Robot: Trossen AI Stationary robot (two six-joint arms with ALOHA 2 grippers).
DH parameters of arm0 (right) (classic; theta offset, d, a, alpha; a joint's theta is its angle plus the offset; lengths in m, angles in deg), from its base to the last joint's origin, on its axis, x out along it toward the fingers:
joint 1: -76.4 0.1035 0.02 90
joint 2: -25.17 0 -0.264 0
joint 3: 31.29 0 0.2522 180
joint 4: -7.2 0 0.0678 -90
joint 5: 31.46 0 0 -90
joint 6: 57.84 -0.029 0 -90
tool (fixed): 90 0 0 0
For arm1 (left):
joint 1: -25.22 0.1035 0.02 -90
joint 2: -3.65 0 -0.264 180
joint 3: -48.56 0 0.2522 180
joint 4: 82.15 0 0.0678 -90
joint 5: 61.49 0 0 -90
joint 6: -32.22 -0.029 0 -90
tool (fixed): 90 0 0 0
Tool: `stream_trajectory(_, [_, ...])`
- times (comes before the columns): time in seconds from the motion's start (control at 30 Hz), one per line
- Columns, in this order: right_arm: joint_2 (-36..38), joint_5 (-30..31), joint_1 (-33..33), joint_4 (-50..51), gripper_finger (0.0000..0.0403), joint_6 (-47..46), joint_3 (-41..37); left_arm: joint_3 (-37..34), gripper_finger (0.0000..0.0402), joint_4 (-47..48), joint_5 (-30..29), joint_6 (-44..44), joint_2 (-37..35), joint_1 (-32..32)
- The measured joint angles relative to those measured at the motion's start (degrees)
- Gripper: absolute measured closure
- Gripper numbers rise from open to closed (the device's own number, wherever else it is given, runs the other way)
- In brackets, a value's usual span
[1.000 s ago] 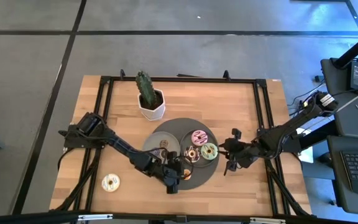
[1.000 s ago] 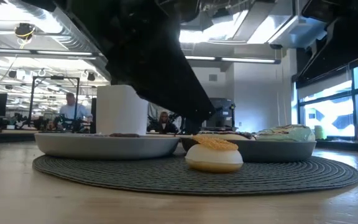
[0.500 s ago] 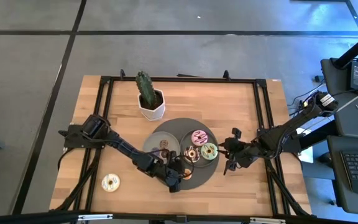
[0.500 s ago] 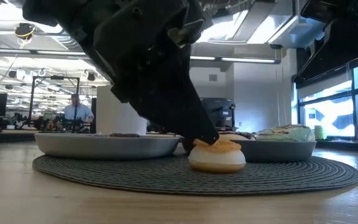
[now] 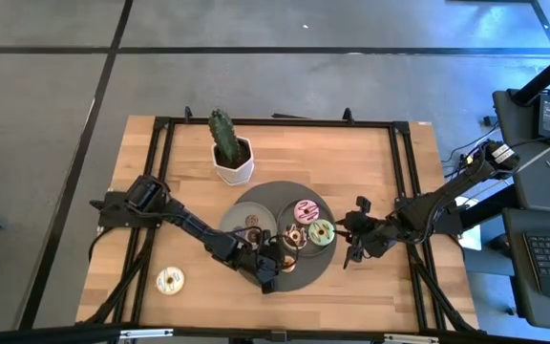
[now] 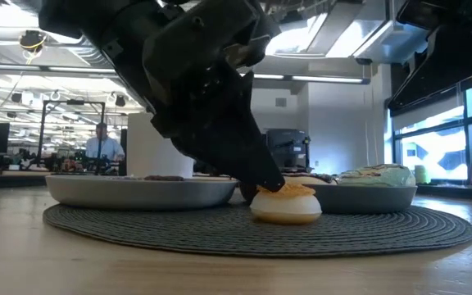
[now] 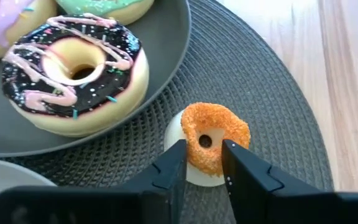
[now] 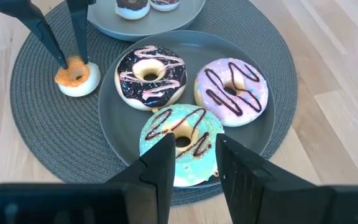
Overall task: Pick & Place donuts
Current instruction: Put the small yellow donut on the gray plate
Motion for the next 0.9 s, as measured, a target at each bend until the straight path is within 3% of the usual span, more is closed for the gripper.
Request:
stream_trajectory(0.43, [0.00, 0.01, 0.00, 0.03, 0.0285, 0.14, 0.01, 0.00, 0.0392, 0.04, 4.33, -0.27, -0.43, 0.25])
stream_trajectory(0.6, [-0.02, 0.00, 0.01, 0.03, 0.0285, 0.16, 0.00, -0.02, 0.0391, 1.86, 5.20, -1.23, -2.26, 0.30])
stream_trajectory(0.9, [-0.04, -0.01, 0.02, 0.04, 0.0285, 0.11, 0.00, 0.00, 0.0395, 18.19, 4.48, -0.59, -13.73, 0.43])
